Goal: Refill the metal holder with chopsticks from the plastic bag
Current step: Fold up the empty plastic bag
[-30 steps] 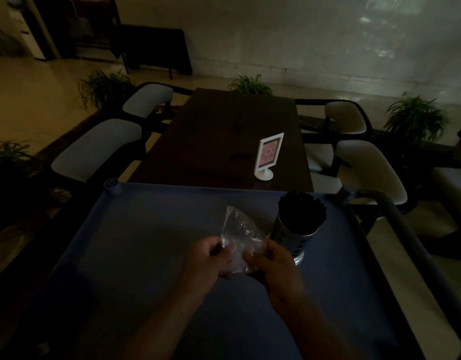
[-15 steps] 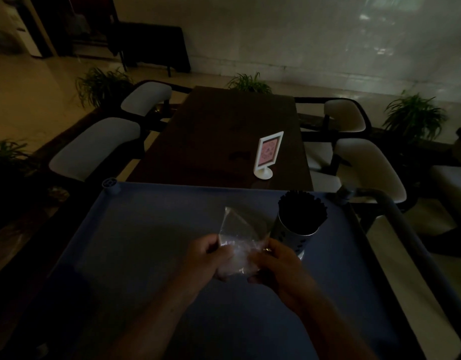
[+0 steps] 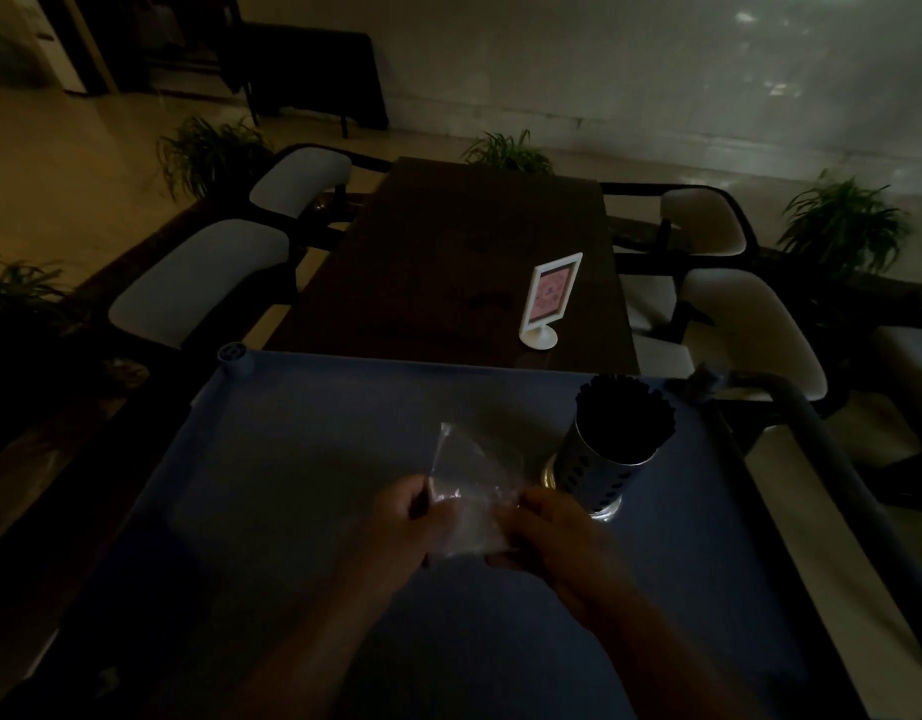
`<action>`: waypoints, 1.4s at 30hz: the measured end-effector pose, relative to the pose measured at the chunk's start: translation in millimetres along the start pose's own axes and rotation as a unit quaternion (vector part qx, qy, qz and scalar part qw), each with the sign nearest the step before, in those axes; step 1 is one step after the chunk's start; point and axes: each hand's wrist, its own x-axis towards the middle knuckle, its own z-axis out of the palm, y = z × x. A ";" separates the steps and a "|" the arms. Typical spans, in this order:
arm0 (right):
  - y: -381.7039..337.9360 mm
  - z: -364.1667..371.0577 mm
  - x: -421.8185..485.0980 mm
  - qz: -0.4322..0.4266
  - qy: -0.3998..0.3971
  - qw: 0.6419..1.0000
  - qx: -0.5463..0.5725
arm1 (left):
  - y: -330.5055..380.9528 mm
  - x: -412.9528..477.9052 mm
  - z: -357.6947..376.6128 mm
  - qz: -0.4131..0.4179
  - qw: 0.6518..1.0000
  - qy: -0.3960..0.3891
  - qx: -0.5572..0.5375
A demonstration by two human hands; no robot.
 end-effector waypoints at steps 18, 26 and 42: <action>64.9 176.0 -34.3 0.091 -0.387 0.885 -0.245 | -66.9 -235.5 -68.0 -0.090 0.901 0.421 -0.056; 135.2 276.9 -105.6 0.088 -0.507 0.803 -0.300 | -133.3 -353.6 -92.4 -0.130 0.785 0.581 -0.171; 495.0 367.8 -29.8 -0.005 -0.358 0.784 -0.508 | -490.9 -331.5 -171.6 -0.271 0.753 0.563 -0.205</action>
